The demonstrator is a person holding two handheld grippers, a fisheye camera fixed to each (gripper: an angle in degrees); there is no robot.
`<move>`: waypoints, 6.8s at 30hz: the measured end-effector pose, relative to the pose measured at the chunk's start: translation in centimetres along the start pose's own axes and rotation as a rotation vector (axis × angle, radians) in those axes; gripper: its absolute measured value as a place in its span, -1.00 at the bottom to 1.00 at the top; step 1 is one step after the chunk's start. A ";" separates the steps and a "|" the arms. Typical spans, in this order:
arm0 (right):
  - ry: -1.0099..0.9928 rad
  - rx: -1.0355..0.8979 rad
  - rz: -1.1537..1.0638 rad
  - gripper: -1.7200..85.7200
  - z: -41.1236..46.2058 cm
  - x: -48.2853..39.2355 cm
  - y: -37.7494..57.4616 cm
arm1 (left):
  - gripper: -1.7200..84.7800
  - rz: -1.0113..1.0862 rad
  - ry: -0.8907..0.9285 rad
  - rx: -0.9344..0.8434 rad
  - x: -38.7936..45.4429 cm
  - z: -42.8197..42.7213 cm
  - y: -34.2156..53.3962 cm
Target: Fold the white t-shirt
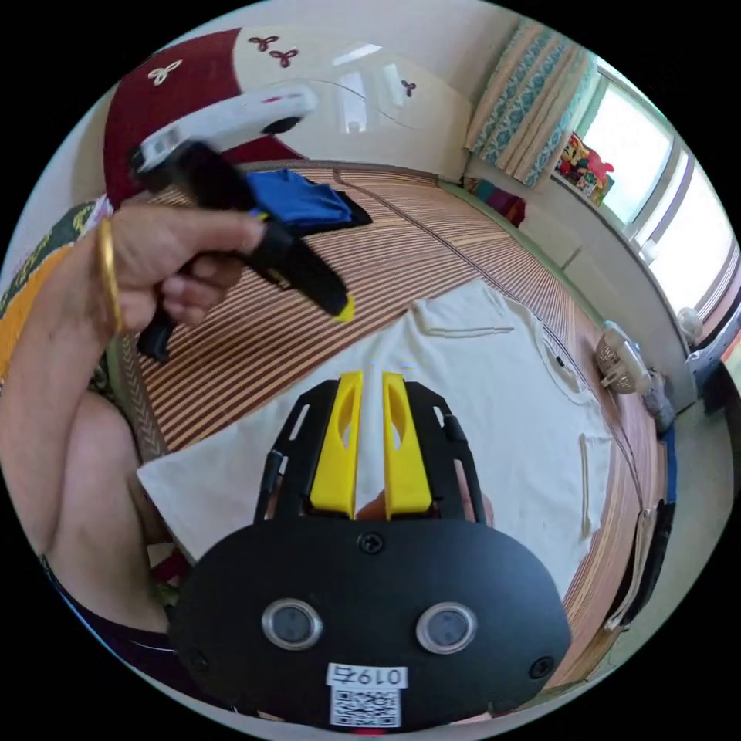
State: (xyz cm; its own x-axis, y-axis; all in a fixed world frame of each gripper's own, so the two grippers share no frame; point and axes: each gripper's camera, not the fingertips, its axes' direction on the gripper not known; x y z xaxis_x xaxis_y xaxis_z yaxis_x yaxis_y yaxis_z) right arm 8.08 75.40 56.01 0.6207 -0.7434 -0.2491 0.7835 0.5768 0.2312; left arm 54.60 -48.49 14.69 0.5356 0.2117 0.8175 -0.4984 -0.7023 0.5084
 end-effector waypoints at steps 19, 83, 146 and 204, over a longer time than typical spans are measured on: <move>-0.010 -0.024 0.124 -0.91 -3.4 -9.0 3.8 | -0.94 0.028 0.047 -0.084 1.2 2.8 -0.7; 0.189 0.028 -0.061 -0.98 -9.9 -23.4 5.8 | -0.93 -0.061 0.081 -0.059 -4.1 5.8 0.0; 0.222 0.090 0.124 -0.98 -13.3 -11.9 7.7 | -0.94 -0.118 0.298 -0.010 -6.5 8.3 1.1; -0.008 -0.071 0.028 -0.97 -15.4 -26.5 9.1 | -0.93 -0.053 0.123 -0.019 -5.5 6.9 -0.8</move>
State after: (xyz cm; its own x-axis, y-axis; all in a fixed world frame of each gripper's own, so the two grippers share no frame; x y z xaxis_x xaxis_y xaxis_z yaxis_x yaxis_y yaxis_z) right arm -0.82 105.54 50.22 0.6426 -0.7290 -0.2358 0.7659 0.6200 0.1706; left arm 56.79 -53.78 7.94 0.4747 0.3310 0.8156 -0.4851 -0.6748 0.5562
